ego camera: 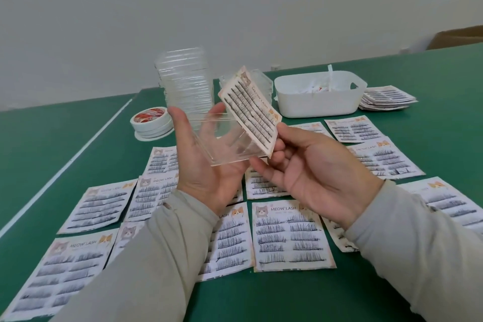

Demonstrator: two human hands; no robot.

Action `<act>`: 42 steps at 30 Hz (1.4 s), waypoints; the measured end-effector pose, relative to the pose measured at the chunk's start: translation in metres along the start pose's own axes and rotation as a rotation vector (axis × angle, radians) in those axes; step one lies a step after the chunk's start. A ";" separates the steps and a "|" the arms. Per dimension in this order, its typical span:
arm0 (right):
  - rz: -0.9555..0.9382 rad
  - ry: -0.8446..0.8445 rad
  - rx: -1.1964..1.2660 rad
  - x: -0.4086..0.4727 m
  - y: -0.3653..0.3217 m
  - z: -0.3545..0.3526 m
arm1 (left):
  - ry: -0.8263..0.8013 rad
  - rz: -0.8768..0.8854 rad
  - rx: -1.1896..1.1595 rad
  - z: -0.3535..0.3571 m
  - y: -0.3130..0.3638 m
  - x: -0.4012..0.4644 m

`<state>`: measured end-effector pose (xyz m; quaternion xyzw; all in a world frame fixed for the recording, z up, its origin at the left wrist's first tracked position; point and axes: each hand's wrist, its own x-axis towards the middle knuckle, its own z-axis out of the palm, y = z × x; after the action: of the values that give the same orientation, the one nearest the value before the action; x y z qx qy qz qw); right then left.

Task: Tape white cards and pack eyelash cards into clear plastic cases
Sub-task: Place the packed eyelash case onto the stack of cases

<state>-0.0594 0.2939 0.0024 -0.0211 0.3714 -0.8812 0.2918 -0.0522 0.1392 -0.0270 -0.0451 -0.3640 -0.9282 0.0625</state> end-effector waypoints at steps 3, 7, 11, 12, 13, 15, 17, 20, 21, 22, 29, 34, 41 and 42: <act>0.011 0.010 -0.003 0.000 0.000 0.000 | 0.004 0.003 0.023 0.002 0.001 -0.001; 0.008 0.042 -0.016 -0.001 -0.002 0.000 | -0.023 0.008 0.071 0.004 0.002 -0.001; -0.016 0.031 -0.018 -0.002 -0.003 0.002 | -0.040 0.022 0.108 0.004 0.004 -0.002; -0.021 0.026 -0.011 -0.002 -0.004 0.002 | -0.044 0.022 0.117 0.005 0.005 -0.002; -0.025 0.022 0.008 -0.002 -0.005 0.002 | -0.047 0.021 0.123 0.005 0.005 -0.003; -0.043 0.014 0.057 -0.003 -0.009 0.001 | -0.043 0.015 0.132 0.005 0.005 -0.004; -0.096 -0.004 0.072 -0.003 -0.016 0.000 | -0.031 -0.010 0.139 0.005 0.004 -0.005; -0.246 -0.020 0.061 -0.003 -0.028 -0.002 | -0.002 -0.096 0.160 0.006 0.003 -0.006; -0.298 -0.011 0.060 -0.003 -0.031 -0.003 | -0.002 -0.129 0.165 0.006 0.003 -0.006; -0.341 0.002 0.064 -0.003 -0.034 -0.003 | -0.001 -0.162 0.172 0.006 0.002 -0.007; -0.447 0.076 0.075 -0.002 -0.041 -0.005 | -0.022 -0.288 0.151 0.006 0.002 -0.009; -0.474 0.076 0.058 -0.001 -0.042 -0.006 | -0.035 -0.346 0.136 0.007 0.004 -0.012; -0.488 0.053 0.059 -0.003 -0.042 -0.006 | -0.021 -0.374 0.118 0.008 0.005 -0.012; -0.492 0.051 0.061 -0.003 -0.042 -0.007 | -0.027 -0.382 0.113 0.007 0.005 -0.011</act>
<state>-0.0800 0.3228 0.0263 -0.0797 0.3359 -0.9366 0.0597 -0.0400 0.1410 -0.0198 0.0161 -0.4181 -0.9007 -0.1172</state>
